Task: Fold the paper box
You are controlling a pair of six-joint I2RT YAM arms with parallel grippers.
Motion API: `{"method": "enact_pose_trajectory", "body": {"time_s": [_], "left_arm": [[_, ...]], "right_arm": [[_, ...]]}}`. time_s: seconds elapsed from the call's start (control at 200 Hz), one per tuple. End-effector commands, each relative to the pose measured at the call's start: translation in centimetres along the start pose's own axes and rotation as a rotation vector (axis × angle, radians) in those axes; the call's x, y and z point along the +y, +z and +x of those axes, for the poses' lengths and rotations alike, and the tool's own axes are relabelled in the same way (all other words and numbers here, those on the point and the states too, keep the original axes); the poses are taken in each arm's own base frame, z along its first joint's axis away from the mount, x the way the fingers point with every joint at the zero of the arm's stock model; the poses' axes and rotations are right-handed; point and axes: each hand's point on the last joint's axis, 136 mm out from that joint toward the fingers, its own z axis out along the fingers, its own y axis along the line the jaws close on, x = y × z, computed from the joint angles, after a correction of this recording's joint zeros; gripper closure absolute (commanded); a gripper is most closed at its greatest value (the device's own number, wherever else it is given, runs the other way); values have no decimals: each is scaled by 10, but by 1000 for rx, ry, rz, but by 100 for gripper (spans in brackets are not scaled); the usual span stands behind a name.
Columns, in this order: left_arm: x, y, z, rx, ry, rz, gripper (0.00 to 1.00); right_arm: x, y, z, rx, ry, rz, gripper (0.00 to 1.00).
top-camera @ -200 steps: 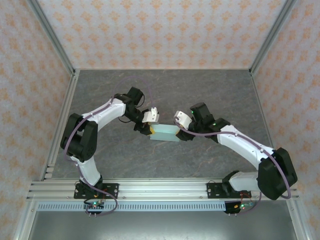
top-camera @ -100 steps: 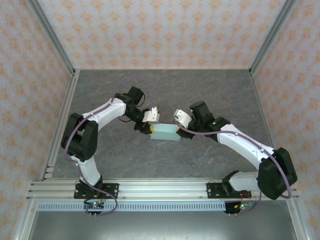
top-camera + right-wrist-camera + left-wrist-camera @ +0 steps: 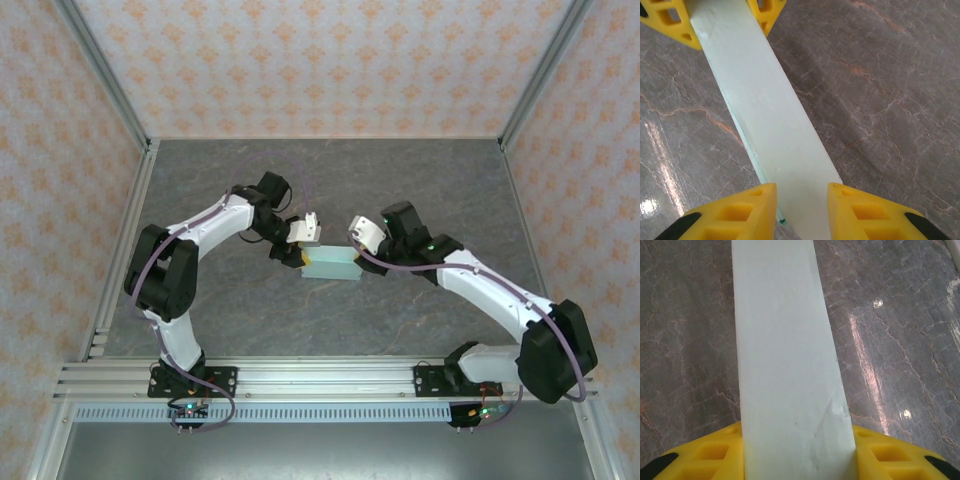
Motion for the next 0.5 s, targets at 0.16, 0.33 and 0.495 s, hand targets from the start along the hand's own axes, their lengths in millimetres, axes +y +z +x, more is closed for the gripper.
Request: {"method": "enact_pose_trajectory", "body": {"time_s": [0.16,0.33,0.495], "left_arm": [[3,1,6,47,-33,-10,50],[6,-1,3,38,-44,-29,44],[7,-1,6,51,-53,-36,44]], "right_arm": [[1,-8,-10,-85,62,15,68],[0,-6,-5,-74,76,25,68],[-1,-14,-8,-94,73,45,67]]}}
